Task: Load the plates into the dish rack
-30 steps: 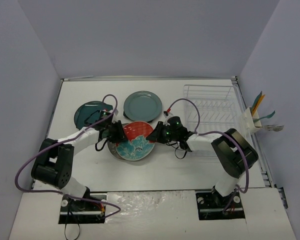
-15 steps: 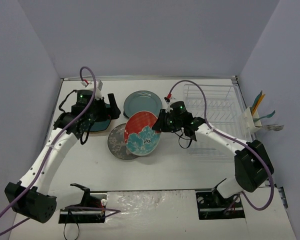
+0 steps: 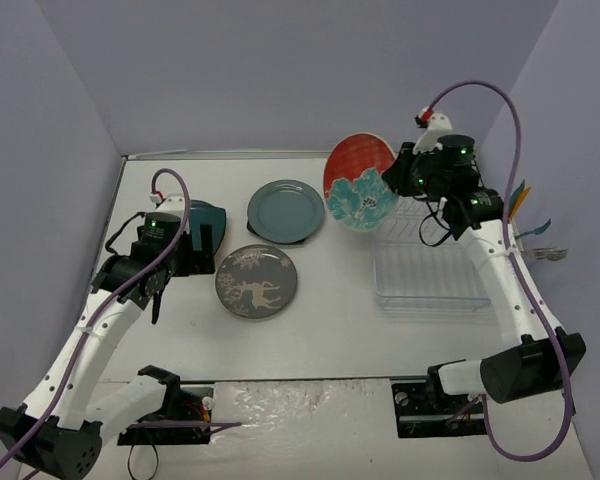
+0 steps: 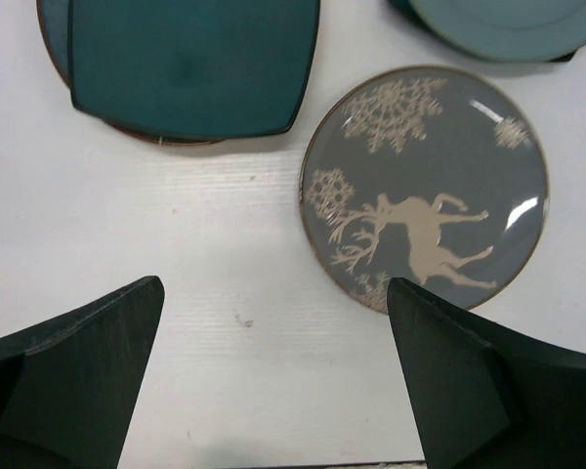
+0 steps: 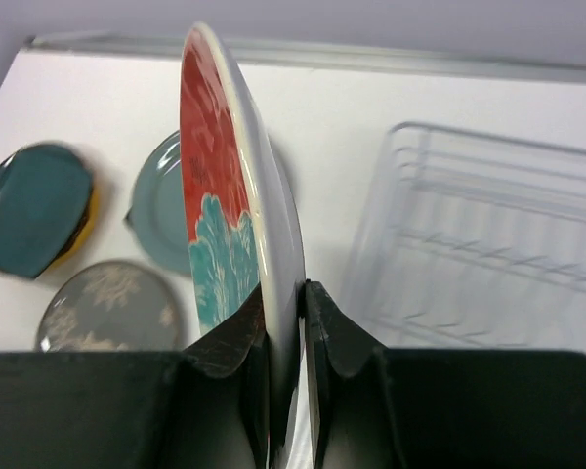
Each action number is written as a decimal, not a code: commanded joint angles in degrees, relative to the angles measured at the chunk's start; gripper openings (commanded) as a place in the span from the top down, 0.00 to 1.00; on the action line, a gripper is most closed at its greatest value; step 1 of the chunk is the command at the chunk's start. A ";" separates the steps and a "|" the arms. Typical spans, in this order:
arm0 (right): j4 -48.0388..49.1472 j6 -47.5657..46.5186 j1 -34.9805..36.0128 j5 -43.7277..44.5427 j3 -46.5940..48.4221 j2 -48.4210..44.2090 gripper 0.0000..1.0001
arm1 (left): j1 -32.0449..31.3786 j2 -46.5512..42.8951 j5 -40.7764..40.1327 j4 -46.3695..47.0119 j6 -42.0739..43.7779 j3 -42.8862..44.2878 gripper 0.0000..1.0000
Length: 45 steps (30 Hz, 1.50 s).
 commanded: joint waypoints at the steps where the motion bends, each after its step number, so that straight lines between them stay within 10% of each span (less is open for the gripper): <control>1: 4.41 -11.53 -10.30 -0.76 7.18 -4.48 1.00 | 0.31 -3.92 -4.12 3.54 3.85 -1.49 0.03; 19: 15.12 -33.31 -22.40 16.86 8.10 4.68 1.00 | 0.31 -3.24 -1.72 11.69 5.30 -9.47 0.03; 45: 22.26 -32.65 -25.42 19.25 -0.26 10.28 1.00 | 0.31 0.22 -2.81 12.61 6.18 -10.18 0.03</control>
